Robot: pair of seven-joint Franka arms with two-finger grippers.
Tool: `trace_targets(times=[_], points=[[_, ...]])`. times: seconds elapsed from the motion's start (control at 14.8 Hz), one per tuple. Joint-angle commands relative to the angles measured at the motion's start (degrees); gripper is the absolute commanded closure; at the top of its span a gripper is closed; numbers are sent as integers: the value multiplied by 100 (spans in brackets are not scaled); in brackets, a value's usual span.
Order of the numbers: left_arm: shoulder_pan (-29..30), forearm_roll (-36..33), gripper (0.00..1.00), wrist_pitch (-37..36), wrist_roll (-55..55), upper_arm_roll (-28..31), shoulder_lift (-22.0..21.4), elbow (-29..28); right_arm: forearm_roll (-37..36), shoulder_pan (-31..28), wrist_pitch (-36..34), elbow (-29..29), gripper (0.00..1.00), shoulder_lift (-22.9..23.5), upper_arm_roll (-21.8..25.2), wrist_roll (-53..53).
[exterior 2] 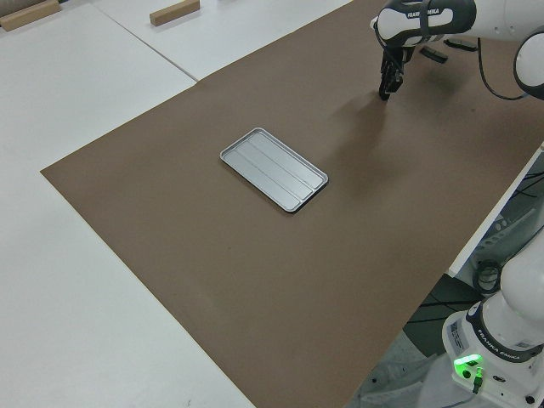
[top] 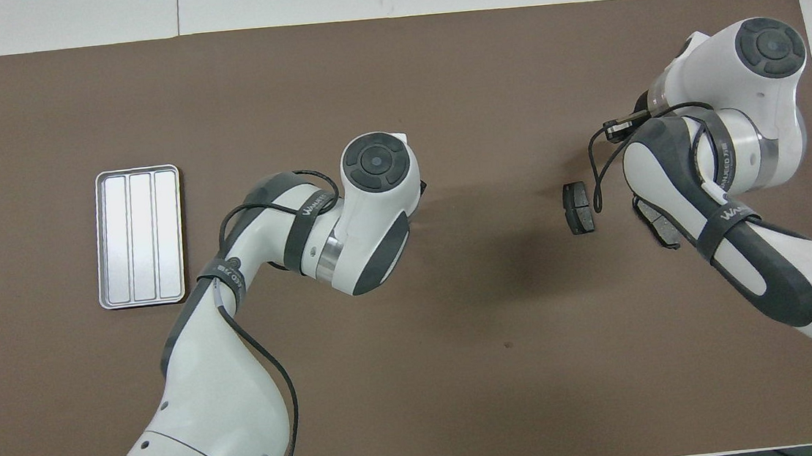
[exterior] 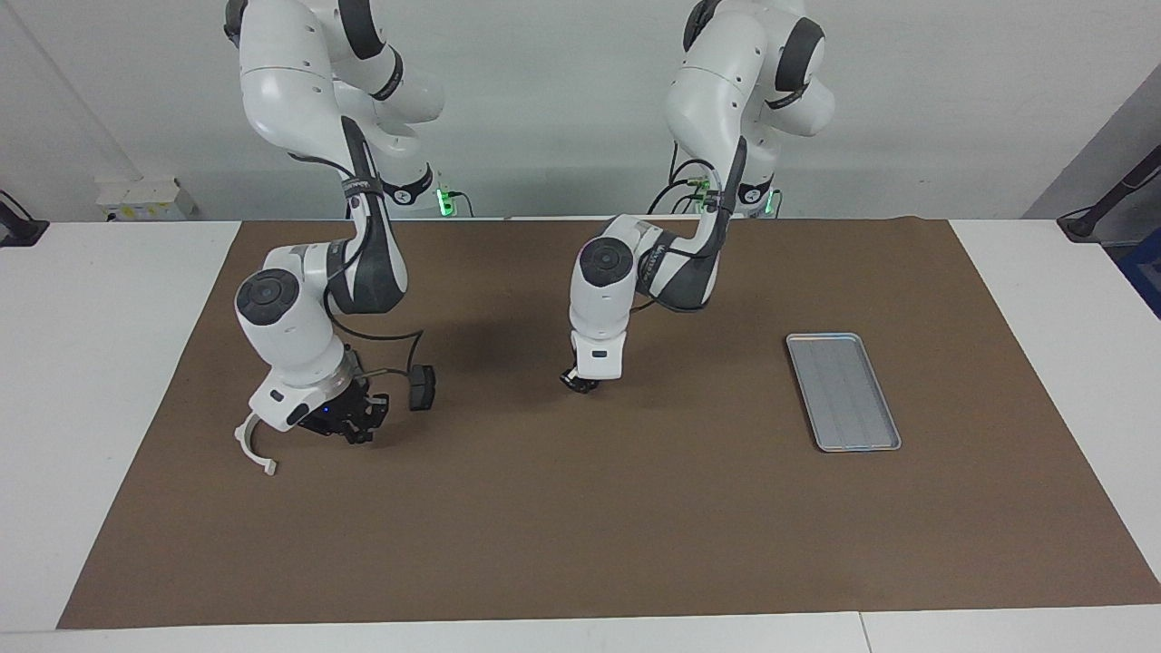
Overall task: Pick bearing gear from pile to tray
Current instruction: 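Place the bearing in the tray while the right gripper grasps another bearing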
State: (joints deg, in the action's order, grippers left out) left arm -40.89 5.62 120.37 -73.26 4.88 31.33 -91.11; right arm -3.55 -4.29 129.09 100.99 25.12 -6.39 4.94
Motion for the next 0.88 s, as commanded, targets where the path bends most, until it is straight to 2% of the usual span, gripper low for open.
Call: trace_targets(times=[0.0, 0.07, 0.2, 0.34, 0.47, 0.67, 0.81], points=[[405, -87, 100, -680, 714, 30, -750, -372, -67, -116, 55, 9, 94, -16, -81, 165], [554, -87, 100, -734, 934, 30, -986, -616, -67, -116, 55, 9, 94, -16, -81, 165], [984, -78, 100, -734, 1731, 30, -1740, -1441, 2, -63, 29, 9, 94, -59, -90, 69], [1668, -78, 100, -708, 2838, 30, -2383, -2136, 38, 68, -85, -9, 94, -190, -151, -403], [2319, -87, 100, -690, 3920, 30, -2596, -2428, 47, 375, -366, -105, 94, -270, -283, -1141], [3277, -78, 100, -524, 5598, 30, -2615, -2587, 38, 1253, -324, 139, 94, -463, -292, -2661], [3552, -87, 100, 176, 6234, 39, -2641, -2884, 29, 1606, -332, 263, 95, -560, -292, -3269]])
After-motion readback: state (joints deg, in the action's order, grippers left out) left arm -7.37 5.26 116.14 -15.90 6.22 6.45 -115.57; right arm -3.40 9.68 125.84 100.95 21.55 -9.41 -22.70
